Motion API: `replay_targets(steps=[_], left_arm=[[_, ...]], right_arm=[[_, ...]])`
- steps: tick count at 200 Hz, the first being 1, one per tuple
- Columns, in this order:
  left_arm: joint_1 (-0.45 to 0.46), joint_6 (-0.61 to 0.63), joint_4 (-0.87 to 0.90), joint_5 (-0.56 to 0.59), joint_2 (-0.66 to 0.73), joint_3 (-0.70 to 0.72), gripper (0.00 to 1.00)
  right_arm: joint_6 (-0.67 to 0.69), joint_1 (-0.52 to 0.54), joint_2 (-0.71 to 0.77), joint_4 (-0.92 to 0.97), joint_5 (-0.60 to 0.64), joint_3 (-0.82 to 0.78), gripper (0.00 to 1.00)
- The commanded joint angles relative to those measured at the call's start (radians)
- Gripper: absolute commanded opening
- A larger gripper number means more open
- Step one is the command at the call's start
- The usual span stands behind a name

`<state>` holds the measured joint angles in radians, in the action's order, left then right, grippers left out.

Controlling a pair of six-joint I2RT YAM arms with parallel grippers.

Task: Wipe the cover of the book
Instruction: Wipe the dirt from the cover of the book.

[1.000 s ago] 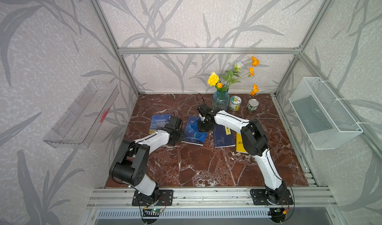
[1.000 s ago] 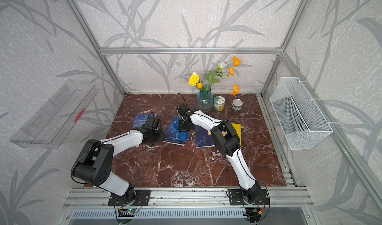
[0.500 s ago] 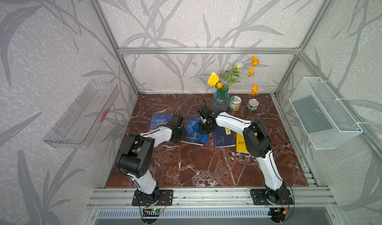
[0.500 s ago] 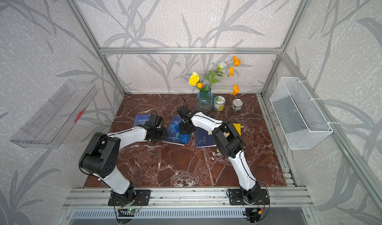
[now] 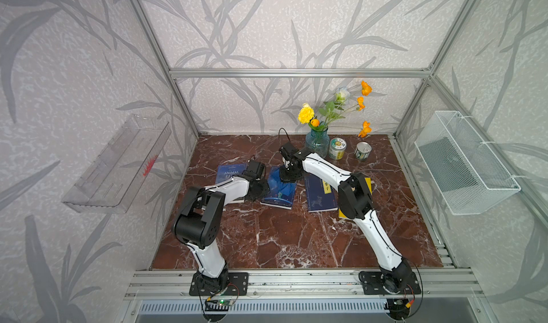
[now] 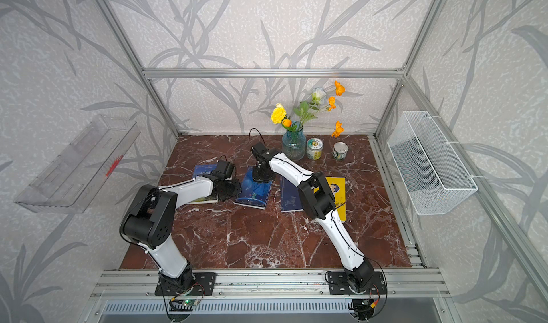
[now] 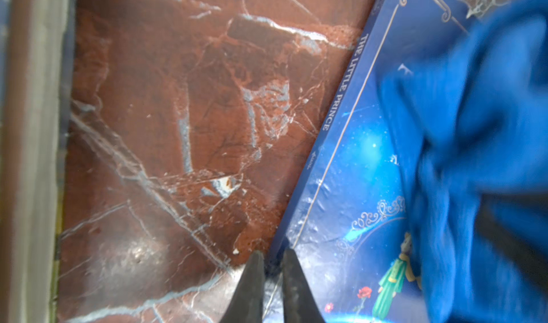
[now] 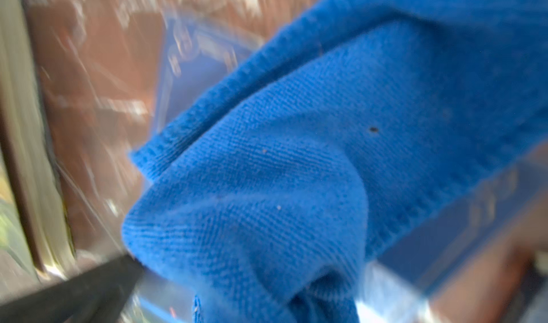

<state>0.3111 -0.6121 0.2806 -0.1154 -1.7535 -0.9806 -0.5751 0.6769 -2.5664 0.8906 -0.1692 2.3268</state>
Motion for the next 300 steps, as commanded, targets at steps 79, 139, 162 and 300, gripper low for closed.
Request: replay_targets(steps=[79, 139, 162, 300], left_arm=[[0.000, 0.007, 0.078, -0.022, -0.042, 0.016, 0.14], [0.000, 0.013, 0.082, -0.020, -0.041, 0.016, 0.14], [0.000, 0.012, 0.079, -0.018, -0.039, 0.018, 0.14], [0.000, 0.009, 0.069, -0.047, -0.073, 0.011, 0.12]], right_arm=[[-0.039, 0.128, 0.220, -0.132, 0.103, -0.597, 0.09], [0.010, 0.019, -0.003, 0.112, 0.212, -0.226, 0.09], [0.030, 0.001, -0.120, 0.222, 0.240, -0.011, 0.09], [-0.016, 0.064, 0.119, -0.038, 0.155, -0.483, 0.10]])
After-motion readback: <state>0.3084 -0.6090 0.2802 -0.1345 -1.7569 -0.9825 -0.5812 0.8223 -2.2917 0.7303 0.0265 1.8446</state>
